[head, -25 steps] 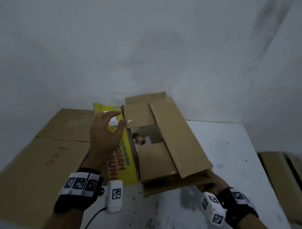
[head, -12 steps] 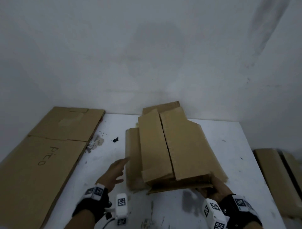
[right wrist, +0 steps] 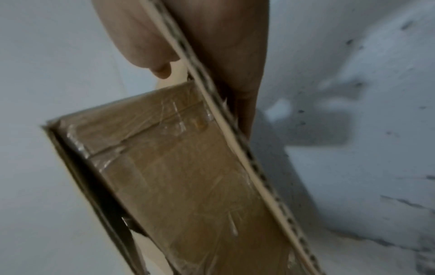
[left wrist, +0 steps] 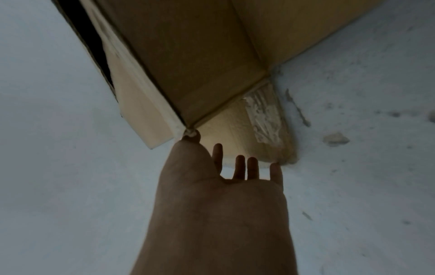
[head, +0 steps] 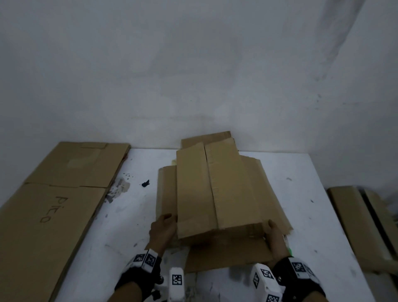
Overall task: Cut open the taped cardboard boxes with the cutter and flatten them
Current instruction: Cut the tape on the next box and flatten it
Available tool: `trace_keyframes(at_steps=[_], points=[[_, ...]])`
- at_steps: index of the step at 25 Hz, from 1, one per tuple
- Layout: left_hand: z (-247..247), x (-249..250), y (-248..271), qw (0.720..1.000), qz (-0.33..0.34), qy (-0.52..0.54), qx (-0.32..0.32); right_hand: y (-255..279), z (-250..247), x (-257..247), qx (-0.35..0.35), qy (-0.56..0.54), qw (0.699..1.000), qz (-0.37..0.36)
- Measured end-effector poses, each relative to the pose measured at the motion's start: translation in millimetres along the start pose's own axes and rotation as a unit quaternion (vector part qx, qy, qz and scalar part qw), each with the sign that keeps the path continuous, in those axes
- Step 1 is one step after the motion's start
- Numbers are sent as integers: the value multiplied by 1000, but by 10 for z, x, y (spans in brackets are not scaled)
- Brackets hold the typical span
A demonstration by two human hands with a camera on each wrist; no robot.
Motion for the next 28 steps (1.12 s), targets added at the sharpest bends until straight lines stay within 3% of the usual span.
trace_keyframes(at_steps=[6, 9, 11, 13, 17, 20, 22, 25, 28], points=[[104, -39, 195, 997, 37, 73, -6, -99, -39, 232, -11, 76, 997, -8], [87, 141, 290, 983, 123, 133, -27, -299, -132, 336, 25, 91, 995, -35], [128, 323, 368, 977, 204, 52, -23, -178, -97, 222, 52, 106, 992, -48], [216, 485, 435, 961, 256, -100, 18, -29, -71, 112, 70, 127, 988, -46], [454, 635, 454, 913, 258, -310, 53, -37, -230, 137, 135, 118, 983, -39], [560, 607, 411, 899, 239, -362, 53, -206, -315, 137, 164, 77, 982, -58], [580, 599, 410, 896, 240, -371, 49, 143, -115, -86, 130, 54, 989, -46], [561, 604, 399, 897, 234, -374, 37, 234, -4, -208, 115, 13, 993, -40], [548, 605, 400, 900, 223, -374, 21, 162, -22, -282, 148, 40, 981, -121]])
Point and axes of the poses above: each hand's wrist, its own y-axis away from the middle knuckle, its own z-axis out of the palm, x = y × z, the point moved 6 cm from there along -y, towards the middle knuckle, and after that the axes turned 15 degrees about -z, right-handed, at the moved point
